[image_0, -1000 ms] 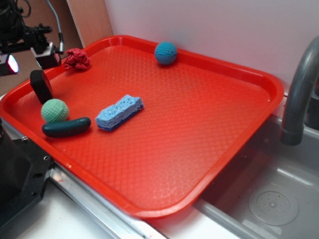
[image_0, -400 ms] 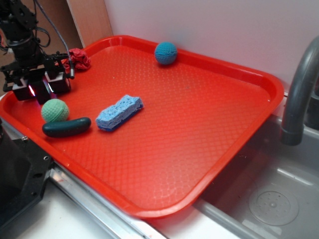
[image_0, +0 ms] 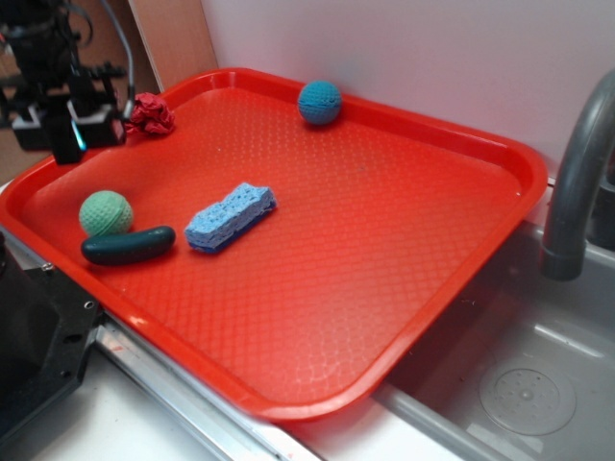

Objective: Grab the black box.

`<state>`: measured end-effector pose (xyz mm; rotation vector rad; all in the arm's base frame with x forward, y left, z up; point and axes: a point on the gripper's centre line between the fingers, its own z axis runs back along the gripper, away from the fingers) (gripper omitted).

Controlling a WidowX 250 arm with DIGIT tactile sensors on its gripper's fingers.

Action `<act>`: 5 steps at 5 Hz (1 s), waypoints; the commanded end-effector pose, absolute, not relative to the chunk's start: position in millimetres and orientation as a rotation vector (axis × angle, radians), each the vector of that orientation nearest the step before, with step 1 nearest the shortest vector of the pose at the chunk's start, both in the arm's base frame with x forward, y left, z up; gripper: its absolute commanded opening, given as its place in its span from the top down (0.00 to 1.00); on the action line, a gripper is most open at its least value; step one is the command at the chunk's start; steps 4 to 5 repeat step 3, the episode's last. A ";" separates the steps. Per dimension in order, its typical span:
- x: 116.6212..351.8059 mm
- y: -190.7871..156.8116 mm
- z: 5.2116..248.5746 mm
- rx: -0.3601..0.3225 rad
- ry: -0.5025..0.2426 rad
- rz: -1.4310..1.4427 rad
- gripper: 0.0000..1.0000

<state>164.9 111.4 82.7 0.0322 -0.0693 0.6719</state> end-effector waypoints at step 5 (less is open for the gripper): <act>201.6 35.2 217.2 0.005 -0.127 0.110 1.00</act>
